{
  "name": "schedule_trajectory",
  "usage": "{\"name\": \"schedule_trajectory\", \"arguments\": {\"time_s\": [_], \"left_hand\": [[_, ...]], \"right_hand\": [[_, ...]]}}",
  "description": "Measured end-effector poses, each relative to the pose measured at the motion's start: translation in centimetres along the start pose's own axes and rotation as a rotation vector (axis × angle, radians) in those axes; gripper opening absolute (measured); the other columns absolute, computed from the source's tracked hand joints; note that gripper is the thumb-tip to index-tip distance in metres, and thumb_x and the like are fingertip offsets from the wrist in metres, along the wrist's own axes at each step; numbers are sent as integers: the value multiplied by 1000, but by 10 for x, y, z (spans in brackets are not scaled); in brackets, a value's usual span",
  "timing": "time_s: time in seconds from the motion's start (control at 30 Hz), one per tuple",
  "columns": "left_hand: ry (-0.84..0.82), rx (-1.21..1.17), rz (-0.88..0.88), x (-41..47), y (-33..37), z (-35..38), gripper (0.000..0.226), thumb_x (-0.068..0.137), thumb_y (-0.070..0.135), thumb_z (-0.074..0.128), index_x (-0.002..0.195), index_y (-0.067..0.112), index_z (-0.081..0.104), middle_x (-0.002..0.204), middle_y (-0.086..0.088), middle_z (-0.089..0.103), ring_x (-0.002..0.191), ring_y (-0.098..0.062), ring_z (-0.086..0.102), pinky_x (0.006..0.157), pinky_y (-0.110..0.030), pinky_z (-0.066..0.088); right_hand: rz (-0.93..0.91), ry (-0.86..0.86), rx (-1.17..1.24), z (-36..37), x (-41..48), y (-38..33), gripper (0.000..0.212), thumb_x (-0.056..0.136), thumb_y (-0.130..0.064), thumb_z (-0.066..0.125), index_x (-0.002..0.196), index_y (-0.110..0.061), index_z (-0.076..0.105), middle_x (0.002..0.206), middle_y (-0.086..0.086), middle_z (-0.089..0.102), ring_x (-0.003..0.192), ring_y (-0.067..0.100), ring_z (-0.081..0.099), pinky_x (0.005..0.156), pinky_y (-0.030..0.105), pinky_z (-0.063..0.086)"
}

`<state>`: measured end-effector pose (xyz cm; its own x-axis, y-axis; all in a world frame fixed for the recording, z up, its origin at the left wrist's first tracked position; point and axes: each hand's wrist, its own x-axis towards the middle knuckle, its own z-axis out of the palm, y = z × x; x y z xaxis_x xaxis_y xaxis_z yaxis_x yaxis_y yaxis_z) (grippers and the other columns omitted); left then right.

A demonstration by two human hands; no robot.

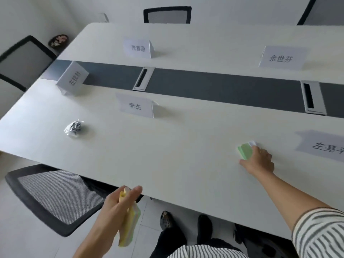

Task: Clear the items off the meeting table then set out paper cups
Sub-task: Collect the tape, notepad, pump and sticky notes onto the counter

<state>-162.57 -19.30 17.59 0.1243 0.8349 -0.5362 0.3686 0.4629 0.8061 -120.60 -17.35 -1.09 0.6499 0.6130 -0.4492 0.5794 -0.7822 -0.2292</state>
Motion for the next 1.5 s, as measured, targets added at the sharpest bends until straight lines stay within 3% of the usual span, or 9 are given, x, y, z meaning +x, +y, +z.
{"name": "schedule_trajectory", "arguments": {"time_s": [0.2, 0.33, 0.47, 0.63, 0.77, 1.03, 1.17, 1.3, 1.5], "left_hand": [[-27, -64, -40, 14, 15, 0, 41, 59, 46, 71, 61, 14, 45, 65, -8, 37, 65, -23, 36, 68, -37, 31], [-24, -150, -61, 13, 23, 3, 39, 65, 41, 67, 71, 5, 52, 74, -14, 46, 63, -24, 41, 63, -36, 31], [-33, -370, -113, 6, 27, 10, 30, 65, 29, 63, 82, 4, 60, 76, -15, 59, 66, -26, 57, 52, -31, 42], [-6, -635, -128, -11, 32, 21, 37, 71, 31, 64, 97, 5, 62, 86, -19, 65, 78, -33, 64, 63, -40, 51], [-29, -755, -76, -33, 39, 31, 35, 76, 37, 53, 81, 9, 73, 73, -10, 68, 69, -25, 61, 72, -42, 46], [162, -930, 65, -63, 14, 13, 59, 71, 47, 70, 119, 15, 62, 102, -13, 66, 99, -30, 64, 83, -46, 53], [423, -784, 176, -75, 0, 7, 28, 69, 23, 71, 92, 9, 67, 77, -13, 65, 74, -30, 60, 69, -40, 50], [706, -795, 166, -85, -16, -5, 9, 71, 18, 61, 77, 11, 61, 73, -13, 49, 63, -22, 45, 52, -29, 41], [760, -776, 155, -105, -44, -22, 19, 74, 31, 61, 70, 14, 54, 74, -10, 51, 77, -26, 47, 74, -43, 40]], "right_hand": [[-27, 21, 12, 2, -11, -6, 79, 69, -42, 74, 138, -26, 39, 127, 13, 51, 117, 35, 48, 85, 38, 45], [26, -113, 622, -14, -38, -34, 82, 52, -48, 76, 123, -13, 52, 104, 5, 70, 94, 28, 64, 77, 42, 52], [-316, -263, 903, -48, -114, -77, 63, 54, -37, 79, 109, -14, 58, 88, 1, 68, 78, 17, 63, 64, 30, 49], [-1013, -302, 654, -74, -218, -112, 59, 63, -41, 77, 114, -33, 50, 114, -16, 61, 105, 10, 59, 81, 22, 48], [-1374, -202, 520, -60, -263, -131, 57, 70, -43, 76, 119, -31, 48, 135, -20, 52, 122, 1, 50, 97, 25, 44], [-1575, -80, 249, -29, -294, -139, 44, 92, -60, 44, 118, -29, 64, 149, -9, 42, 145, 13, 24, 108, 42, 37], [-1640, -112, 252, -14, -312, -138, 43, 93, -55, 47, 121, -26, 64, 146, -8, 45, 143, 15, 30, 105, 38, 40], [-1554, -213, 421, 2, -331, -135, 47, 84, -60, 57, 109, -23, 70, 127, -10, 56, 125, 9, 49, 93, 34, 50], [-1617, -252, 456, 21, -365, -156, 26, 84, -46, 68, 102, -27, 62, 84, -14, 64, 73, 4, 61, 61, 26, 52]]}}
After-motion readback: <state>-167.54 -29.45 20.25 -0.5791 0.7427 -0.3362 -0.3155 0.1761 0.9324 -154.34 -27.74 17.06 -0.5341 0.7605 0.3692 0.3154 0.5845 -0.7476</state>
